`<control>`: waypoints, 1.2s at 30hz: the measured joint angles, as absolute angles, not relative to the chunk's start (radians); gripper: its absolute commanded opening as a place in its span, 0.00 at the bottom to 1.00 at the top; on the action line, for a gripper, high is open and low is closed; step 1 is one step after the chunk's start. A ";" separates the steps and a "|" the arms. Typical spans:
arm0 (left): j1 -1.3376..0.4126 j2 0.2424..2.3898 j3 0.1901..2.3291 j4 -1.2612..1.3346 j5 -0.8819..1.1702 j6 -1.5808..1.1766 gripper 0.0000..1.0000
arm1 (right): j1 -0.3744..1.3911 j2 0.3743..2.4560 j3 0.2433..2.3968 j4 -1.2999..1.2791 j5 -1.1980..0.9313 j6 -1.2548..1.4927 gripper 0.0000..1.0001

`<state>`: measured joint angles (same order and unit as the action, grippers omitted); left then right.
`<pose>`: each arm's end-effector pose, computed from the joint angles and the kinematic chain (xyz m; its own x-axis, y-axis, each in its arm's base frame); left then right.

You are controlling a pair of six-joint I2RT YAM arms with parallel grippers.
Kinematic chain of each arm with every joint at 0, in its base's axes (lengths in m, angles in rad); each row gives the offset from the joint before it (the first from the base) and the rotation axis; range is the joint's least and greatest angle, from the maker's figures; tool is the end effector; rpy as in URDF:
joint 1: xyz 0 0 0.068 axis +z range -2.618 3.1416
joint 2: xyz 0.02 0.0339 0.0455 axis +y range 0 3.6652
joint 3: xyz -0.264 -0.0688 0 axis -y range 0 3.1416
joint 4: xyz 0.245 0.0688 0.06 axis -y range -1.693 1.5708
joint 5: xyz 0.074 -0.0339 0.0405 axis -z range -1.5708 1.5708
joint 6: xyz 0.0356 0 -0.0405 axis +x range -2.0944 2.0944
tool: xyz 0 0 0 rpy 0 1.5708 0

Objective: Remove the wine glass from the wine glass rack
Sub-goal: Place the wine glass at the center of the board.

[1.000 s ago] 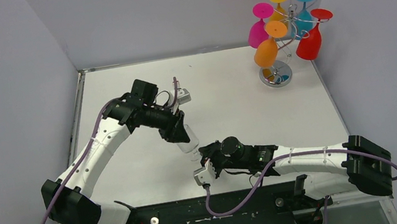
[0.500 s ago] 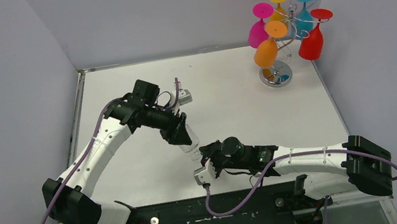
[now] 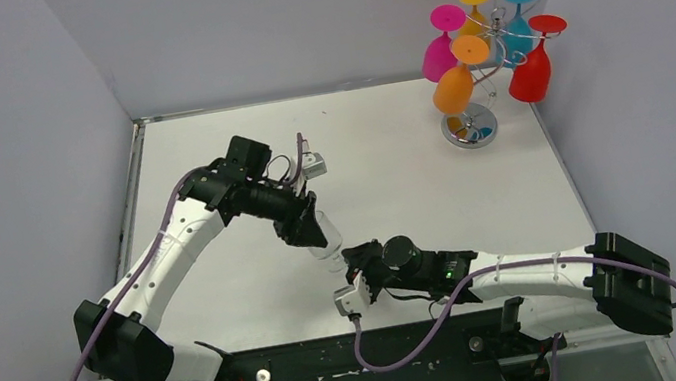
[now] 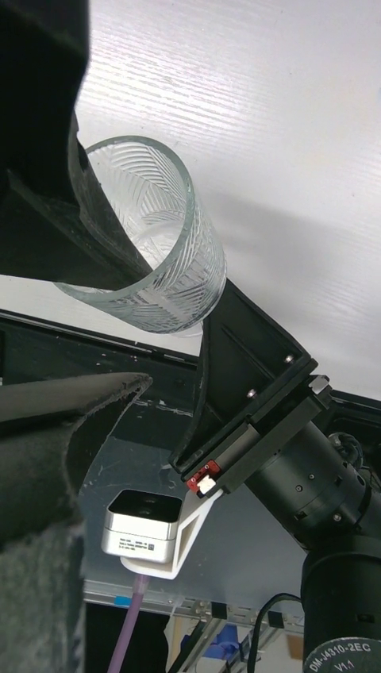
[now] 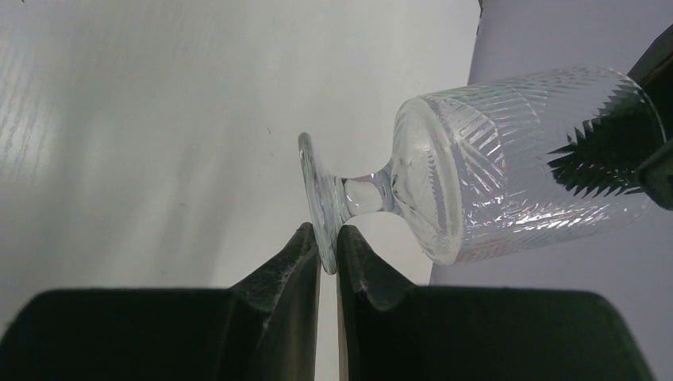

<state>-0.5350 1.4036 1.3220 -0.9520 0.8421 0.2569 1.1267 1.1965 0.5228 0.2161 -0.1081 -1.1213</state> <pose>0.2232 -0.1631 0.3297 -0.5451 0.5198 -0.6578 0.8338 0.2545 -0.4899 0.1042 0.2279 0.2049 0.7635 -0.4793 -0.4327 -0.5791 -0.2117 -0.7873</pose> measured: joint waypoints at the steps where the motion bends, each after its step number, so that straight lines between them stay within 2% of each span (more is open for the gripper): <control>1: -0.535 1.406 1.319 -0.951 0.842 0.260 0.29 | 1.127 1.196 0.521 0.216 -0.109 -1.123 0.00; 5: -0.535 1.409 1.317 -0.946 0.841 0.275 0.13 | 1.131 1.196 0.514 0.228 -0.109 -1.136 0.00; 11: -0.535 1.409 1.315 -0.945 0.846 0.279 0.00 | 1.134 1.196 0.513 0.230 -0.108 -1.146 0.00; 19: -0.535 1.409 1.313 -0.942 0.849 0.274 0.00 | 1.134 1.196 0.512 0.231 -0.100 -1.153 0.00; 25: -0.535 1.408 1.313 -0.937 0.845 0.270 0.00 | 1.134 1.196 0.512 0.232 -0.089 -1.148 0.24; 31: -0.543 1.399 1.311 -0.939 0.841 0.266 0.00 | 1.131 1.196 0.508 0.268 -0.052 -1.121 0.33; 36: -0.543 1.383 1.299 -0.937 0.829 0.263 0.00 | 1.131 1.196 0.506 0.284 -0.048 -1.109 0.34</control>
